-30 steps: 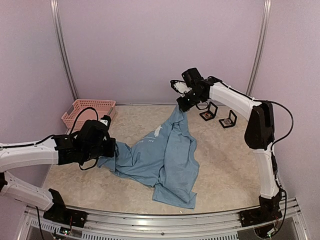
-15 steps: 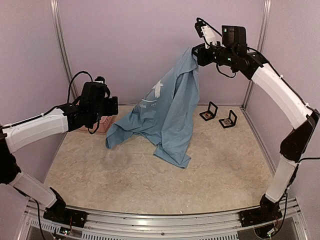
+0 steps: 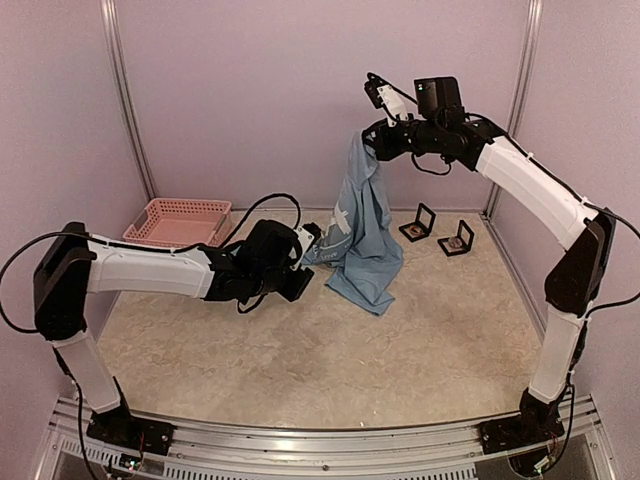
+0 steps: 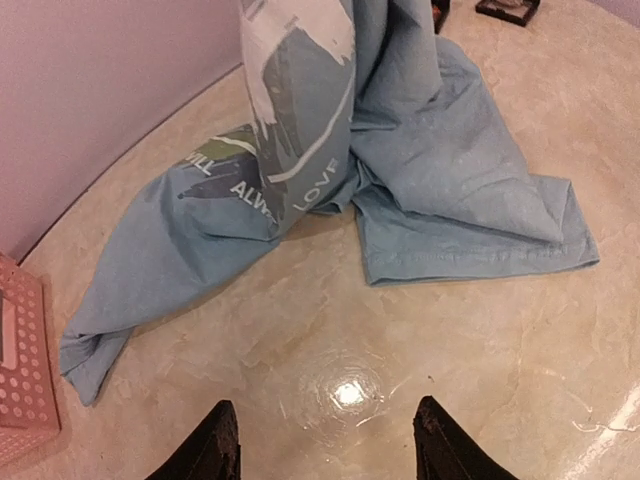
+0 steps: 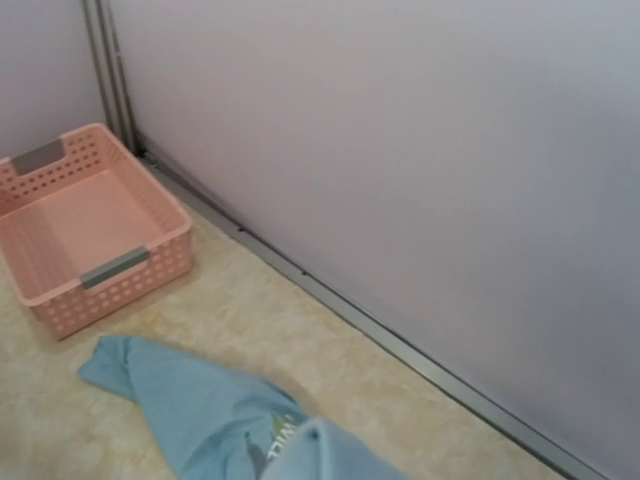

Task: Pin the brooch onto the clothing

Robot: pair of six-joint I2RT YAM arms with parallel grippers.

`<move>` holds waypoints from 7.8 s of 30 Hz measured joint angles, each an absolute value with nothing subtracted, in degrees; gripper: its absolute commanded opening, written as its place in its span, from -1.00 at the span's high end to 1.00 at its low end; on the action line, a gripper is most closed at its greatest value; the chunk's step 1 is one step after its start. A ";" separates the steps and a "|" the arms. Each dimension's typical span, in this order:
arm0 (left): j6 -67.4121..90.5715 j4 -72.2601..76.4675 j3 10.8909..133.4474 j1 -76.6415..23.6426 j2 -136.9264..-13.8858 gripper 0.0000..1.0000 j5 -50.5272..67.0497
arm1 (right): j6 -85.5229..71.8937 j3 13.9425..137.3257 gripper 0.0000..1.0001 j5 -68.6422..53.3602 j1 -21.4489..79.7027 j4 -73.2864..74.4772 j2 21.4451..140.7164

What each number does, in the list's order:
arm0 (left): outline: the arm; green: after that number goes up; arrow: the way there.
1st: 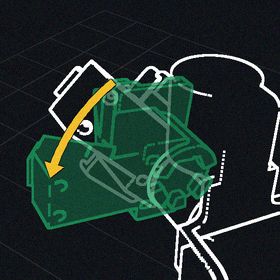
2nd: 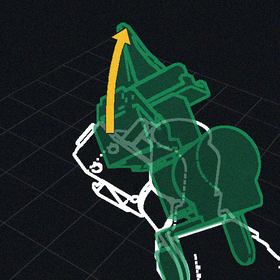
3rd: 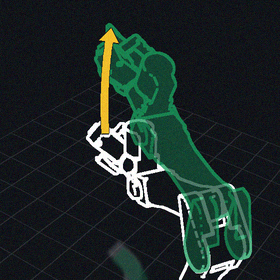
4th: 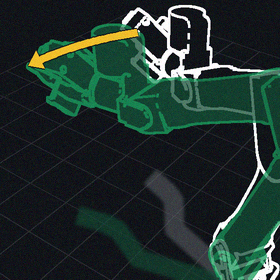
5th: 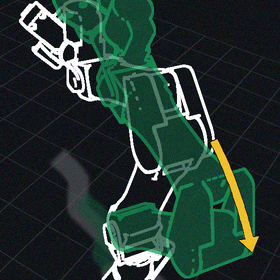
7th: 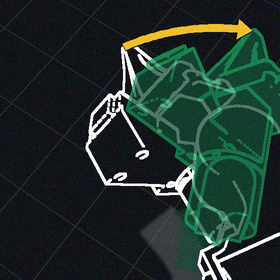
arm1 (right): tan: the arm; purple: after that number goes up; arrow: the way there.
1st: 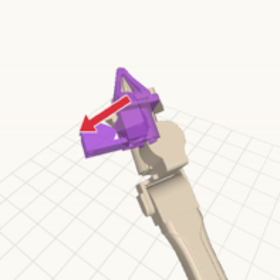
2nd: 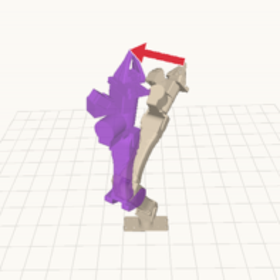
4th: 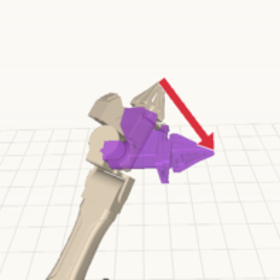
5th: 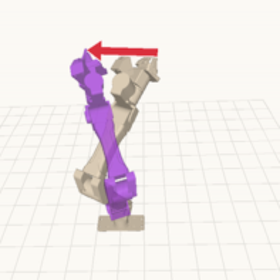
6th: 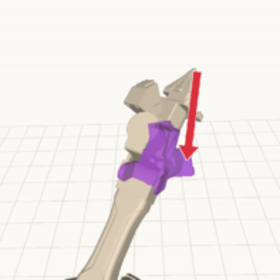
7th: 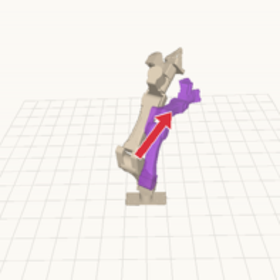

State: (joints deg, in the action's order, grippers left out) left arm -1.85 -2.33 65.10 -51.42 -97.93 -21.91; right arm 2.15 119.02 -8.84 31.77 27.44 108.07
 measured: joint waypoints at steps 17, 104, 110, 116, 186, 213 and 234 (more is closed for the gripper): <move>-8.86 -7.49 99.81 -50.24 -135.06 -0.53 -9.76 | 1.61 115.92 1.00 -9.63 31.88 27.55 106.19; -19.03 -4.80 77.19 -57.54 -119.50 1.00 11.73 | 4.25 99.46 1.00 -3.75 32.14 26.61 92.23; -17.98 -3.42 76.53 -57.56 -119.24 1.00 11.53 | 4.45 99.44 1.00 -2.90 32.14 26.72 92.23; -12.71 0.05 68.42 -55.24 -108.90 1.00 6.04 | 4.43 99.46 1.00 2.42 31.20 28.45 92.14; 53.43 -40.60 42.06 -54.61 -49.21 1.00 -33.52 | -20.12 48.66 1.00 -31.14 33.82 49.39 71.11; 73.06 -61.39 51.55 -74.37 -65.39 0.23 -47.09 | -21.93 66.06 0.57 -16.93 34.46 63.09 73.01; 50.19 -22.63 37.23 -60.86 -89.71 0.29 -35.16 | -26.44 48.56 1.00 -8.08 34.46 22.72 94.24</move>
